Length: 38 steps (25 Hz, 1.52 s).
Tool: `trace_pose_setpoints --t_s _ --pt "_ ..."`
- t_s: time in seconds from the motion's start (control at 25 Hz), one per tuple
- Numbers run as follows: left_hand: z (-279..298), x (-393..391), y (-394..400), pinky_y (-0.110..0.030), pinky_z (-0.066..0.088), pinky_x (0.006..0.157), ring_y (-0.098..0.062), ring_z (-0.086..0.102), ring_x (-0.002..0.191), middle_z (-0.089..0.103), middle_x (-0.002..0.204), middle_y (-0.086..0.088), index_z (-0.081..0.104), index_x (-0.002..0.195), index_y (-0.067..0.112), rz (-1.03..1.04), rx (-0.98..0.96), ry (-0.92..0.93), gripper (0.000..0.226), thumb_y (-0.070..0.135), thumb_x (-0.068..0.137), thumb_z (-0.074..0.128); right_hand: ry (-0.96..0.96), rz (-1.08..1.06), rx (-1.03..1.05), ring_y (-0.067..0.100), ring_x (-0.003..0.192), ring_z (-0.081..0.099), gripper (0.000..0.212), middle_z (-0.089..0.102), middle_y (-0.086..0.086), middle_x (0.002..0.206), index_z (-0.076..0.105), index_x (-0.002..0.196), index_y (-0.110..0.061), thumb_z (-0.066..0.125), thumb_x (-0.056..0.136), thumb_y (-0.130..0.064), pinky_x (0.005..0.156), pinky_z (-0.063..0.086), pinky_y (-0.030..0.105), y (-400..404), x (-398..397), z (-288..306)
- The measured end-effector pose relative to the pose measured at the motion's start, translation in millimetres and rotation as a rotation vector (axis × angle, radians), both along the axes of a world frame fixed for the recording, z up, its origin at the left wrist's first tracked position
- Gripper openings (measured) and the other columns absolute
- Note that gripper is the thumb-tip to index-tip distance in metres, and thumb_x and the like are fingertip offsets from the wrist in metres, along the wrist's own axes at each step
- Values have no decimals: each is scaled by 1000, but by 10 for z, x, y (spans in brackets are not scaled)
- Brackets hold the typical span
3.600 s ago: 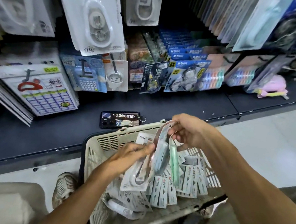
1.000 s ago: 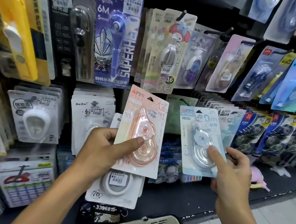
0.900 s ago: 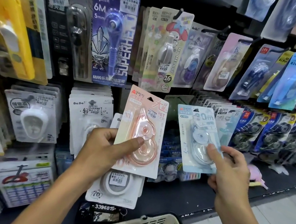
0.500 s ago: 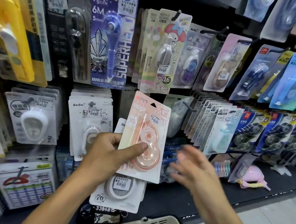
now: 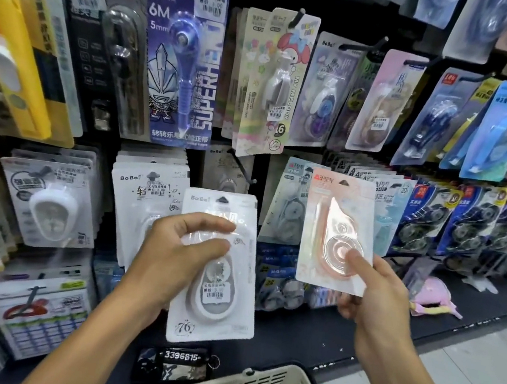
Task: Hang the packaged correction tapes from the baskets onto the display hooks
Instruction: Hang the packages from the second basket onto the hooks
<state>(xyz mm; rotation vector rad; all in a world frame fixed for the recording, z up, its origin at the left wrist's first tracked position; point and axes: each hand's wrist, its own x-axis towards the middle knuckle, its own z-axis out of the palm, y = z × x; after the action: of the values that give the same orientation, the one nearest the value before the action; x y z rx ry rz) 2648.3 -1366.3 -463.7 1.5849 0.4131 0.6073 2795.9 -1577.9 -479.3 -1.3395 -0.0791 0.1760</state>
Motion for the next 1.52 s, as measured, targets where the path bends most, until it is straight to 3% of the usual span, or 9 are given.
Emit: trace_pose_setpoints --t_s 0.16,0.4,0.56,0.72,0.88,1.0,1.16,1.44,1.52 --pt "12 -15 -12 -39 53 104 -5 67 115 76 109 22 81 96 38 8 -21 -46 31 10 80 79 21 -12 -25 10 30 30 12 58 0 53 74 77 -19 70 85 -13 34 21 17 -79 -28 26" --pt "13 -37 -43 -41 52 106 -2 67 115 76 109 22 81 96 35 22 -2 -66 34 3 87 76 -26 -124 108 6 32 31 8 65 -3 57 74 98 -12 70 91 -14 33 23 18 -86 -11 19" --pt "3 -49 -33 -26 50 96 12 63 108 75 108 27 81 97 35 29 45 -84 32 5 86 77 -46 -114 120 10 33 30 28 62 6 72 67 117 -19 71 91 -11 33 27 23 -123 45 45" --pt "-12 -46 -21 -7 49 79 17 64 100 76 105 26 81 96 31 43 48 -107 31 2 85 77 -49 -117 112 10 31 30 16 63 0 59 73 104 -10 70 88 -7 32 26 19 -154 34 79" --pt "-1 -49 -16 -28 48 99 12 63 107 76 107 25 82 97 31 51 35 -106 30 4 85 77 -94 -128 51 9 31 38 16 68 -1 59 76 100 -12 72 85 -7 31 26 18 -152 14 71" --pt "3 -63 -22 -33 46 106 11 63 108 76 106 24 82 96 30 56 28 -109 31 3 84 77 -103 -86 38 10 36 48 19 72 5 70 76 104 -9 74 86 -5 32 34 20 -87 -20 64" --pt "-9 -49 -19 -29 47 102 12 64 106 76 106 25 82 95 33 52 24 -106 32 3 84 77 -44 -190 167 12 54 66 16 77 9 90 74 105 -8 72 89 -5 39 45 20 -92 0 91" --pt "-24 -29 -11 -19 45 91 18 61 104 75 106 26 82 96 32 41 43 -94 30 5 85 77 -86 -137 79 9 42 58 18 76 3 75 75 106 -8 73 88 -8 33 40 22 -144 28 95" --pt "-30 -19 -19 -17 44 89 19 60 104 75 107 27 81 97 33 44 56 -92 30 5 85 77 -83 -121 62 12 52 66 27 78 5 97 72 114 -11 74 87 -6 41 51 24 -135 42 84"
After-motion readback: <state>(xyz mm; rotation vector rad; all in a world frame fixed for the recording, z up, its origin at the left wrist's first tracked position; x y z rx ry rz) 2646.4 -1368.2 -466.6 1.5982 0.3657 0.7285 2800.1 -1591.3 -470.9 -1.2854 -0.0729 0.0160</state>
